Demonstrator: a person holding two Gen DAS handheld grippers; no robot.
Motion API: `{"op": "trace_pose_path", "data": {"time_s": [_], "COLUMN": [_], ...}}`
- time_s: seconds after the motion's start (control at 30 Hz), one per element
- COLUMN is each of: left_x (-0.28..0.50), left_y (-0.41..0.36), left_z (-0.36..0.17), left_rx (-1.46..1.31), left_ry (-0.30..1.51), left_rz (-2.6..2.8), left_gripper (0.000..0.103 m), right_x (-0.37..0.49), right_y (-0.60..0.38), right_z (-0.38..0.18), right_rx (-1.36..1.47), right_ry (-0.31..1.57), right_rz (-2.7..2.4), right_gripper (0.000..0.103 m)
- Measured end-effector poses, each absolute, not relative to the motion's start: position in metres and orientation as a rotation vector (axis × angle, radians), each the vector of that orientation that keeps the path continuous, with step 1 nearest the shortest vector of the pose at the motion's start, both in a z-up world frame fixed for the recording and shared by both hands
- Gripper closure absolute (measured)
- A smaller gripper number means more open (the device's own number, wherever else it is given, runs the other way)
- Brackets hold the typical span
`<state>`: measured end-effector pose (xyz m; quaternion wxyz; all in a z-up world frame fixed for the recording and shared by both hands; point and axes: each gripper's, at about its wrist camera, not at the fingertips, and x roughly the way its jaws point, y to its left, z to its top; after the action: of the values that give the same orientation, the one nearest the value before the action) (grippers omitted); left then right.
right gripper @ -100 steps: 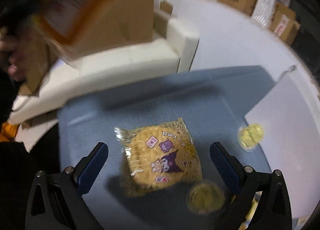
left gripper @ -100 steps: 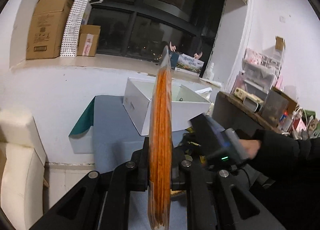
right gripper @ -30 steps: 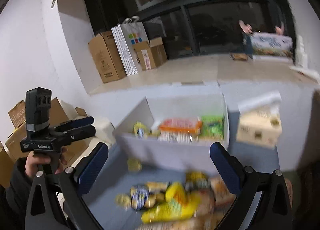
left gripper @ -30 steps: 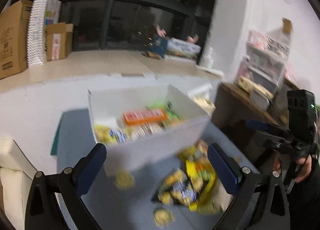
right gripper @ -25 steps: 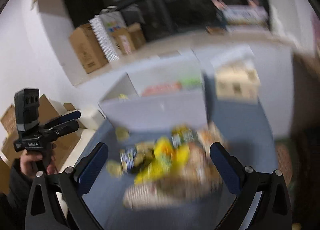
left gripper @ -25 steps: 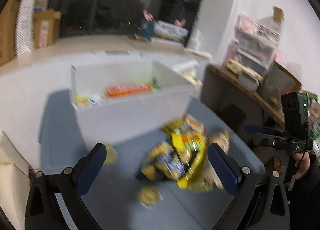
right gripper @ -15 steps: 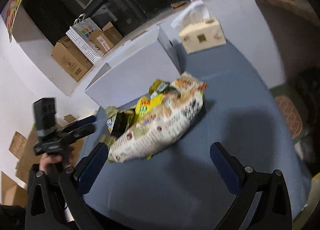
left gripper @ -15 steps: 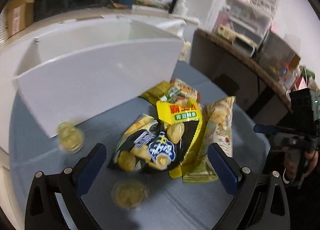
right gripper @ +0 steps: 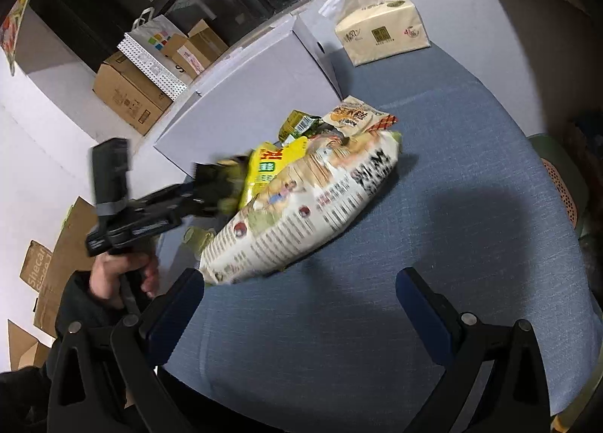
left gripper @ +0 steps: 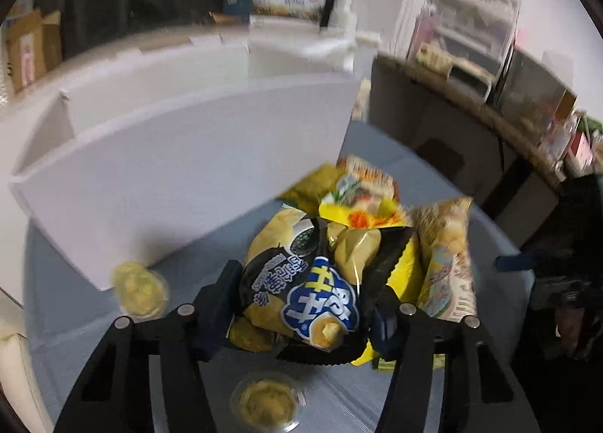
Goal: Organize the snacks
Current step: 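Grasp a dark chip bag with the left tool while the right grasps a white chip bag, then drop both chip bags into the box with the left and right tools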
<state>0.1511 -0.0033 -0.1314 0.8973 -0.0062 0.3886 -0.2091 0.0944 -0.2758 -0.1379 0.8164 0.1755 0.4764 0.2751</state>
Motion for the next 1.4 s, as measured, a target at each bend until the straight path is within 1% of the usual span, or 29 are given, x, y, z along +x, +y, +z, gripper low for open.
{"op": "trace_pose_path", "data": {"time_s": [0.17, 0.37, 0.5, 0.63, 0.7, 0.73, 0.77, 0.8, 0.9, 1.1, 1.27, 1.4], "left_x": [0.107, 0.057, 0.032, 0.024, 0.022, 0.021, 0.02, 0.02, 0.018, 0.034, 0.082, 0.143], "left_y": [0.022, 0.043, 0.05, 0.057, 0.061, 0.063, 0.064, 0.063, 0.064, 0.067, 0.069, 0.075], "left_z": [-0.097, -0.067, -0.057, -0.059, -0.061, -0.063, -0.065, -0.065, -0.065, -0.051, -0.02, 0.0], "left_rx": [-0.077, -0.142, -0.148, -0.171, -0.187, -0.196, -0.2, -0.201, -0.221, -0.27, -0.287, -0.277], "left_ry": [0.684, 0.588, 0.55, 0.539, 0.542, 0.542, 0.544, 0.543, 0.531, 0.488, 0.446, 0.444], "left_rz": [-0.403, -0.391, -0.386, -0.381, -0.384, -0.383, -0.385, -0.383, -0.387, -0.392, -0.395, -0.338], "left_gripper": [0.04, 0.04, 0.04, 0.04, 0.04, 0.04, 0.04, 0.04, 0.04, 0.04, 0.04, 0.04], "right_x": [0.109, 0.13, 0.148, 0.163, 0.162, 0.16, 0.158, 0.154, 0.139, 0.109, 0.128, 0.175], "right_y": [-0.266, -0.251, -0.233, -0.213, -0.207, -0.208, -0.211, -0.218, -0.236, -0.264, -0.246, -0.217], "right_z": [-0.145, -0.154, -0.159, -0.157, -0.156, -0.155, -0.154, -0.152, -0.14, -0.084, -0.035, 0.002], "right_rx": [0.409, 0.461, 0.454, 0.386, 0.315, 0.306, 0.315, 0.334, 0.372, 0.322, 0.184, 0.073], "right_ry": [1.06, 1.122, 1.168, 1.157, 1.143, 1.13, 1.13, 1.118, 1.069, 0.857, 0.714, 0.637], "right_rz": [0.576, 0.539, 0.484, 0.425, 0.397, 0.404, 0.412, 0.426, 0.46, 0.533, 0.605, 0.668], "right_gripper": [0.0, 0.0, 0.0, 0.0, 0.027, 0.029, 0.034, 0.037, 0.038, 0.038, 0.038, 0.038]}}
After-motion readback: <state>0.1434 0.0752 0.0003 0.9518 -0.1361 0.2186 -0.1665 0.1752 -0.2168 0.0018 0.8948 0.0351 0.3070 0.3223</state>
